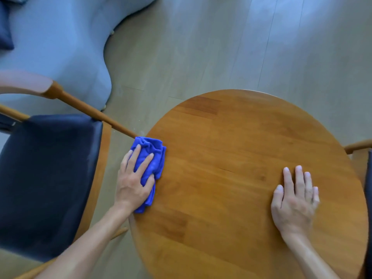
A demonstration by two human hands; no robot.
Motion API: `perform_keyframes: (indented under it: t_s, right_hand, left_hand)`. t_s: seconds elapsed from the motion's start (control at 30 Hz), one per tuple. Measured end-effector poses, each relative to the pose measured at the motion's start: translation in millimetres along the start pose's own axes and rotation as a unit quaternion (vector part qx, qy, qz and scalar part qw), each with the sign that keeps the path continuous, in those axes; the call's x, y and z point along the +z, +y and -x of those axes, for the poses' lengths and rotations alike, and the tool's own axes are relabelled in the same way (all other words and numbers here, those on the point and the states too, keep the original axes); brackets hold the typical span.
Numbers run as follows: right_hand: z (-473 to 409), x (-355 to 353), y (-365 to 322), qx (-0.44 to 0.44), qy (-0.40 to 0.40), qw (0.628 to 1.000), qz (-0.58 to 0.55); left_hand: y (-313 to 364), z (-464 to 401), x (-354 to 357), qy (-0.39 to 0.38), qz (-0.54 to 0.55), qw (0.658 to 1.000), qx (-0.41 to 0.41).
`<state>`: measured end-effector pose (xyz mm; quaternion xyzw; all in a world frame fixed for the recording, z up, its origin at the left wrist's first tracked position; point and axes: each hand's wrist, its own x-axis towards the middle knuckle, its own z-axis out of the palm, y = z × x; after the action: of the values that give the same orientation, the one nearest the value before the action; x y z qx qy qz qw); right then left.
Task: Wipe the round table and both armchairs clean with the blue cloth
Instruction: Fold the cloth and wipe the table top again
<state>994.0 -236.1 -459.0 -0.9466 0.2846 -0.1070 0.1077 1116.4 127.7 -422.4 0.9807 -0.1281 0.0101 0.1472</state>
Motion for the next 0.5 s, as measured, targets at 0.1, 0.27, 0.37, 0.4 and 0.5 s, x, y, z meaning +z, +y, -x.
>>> perform_keyframes:
  t_s: [0.1,0.27,0.37,0.4,0.5]
  right_hand:
    - [-1,-2,-2,0.0,-0.006,1.0,0.001]
    - [-1,-4,5,0.003,-0.038,0.999,-0.038]
    - [-2,-6,6,-0.009,-0.021,1.0,-0.02]
    - [-2,-6,6,-0.013,-0.022,1.0,-0.015]
    - [-2,-7,6,-0.015,-0.045,0.999,-0.018]
  left_hand:
    - [46,16,15,0.016,-0.021,0.999,-0.041]
    - [188,52,57,-0.028,0.024,0.998,0.059]
    - [227,54,66,-0.062,0.056,0.983,0.163]
    - [217,50,63,-0.066,0.056,0.977,0.194]
    - [143,31,40,-0.068,0.015,0.975,0.21]
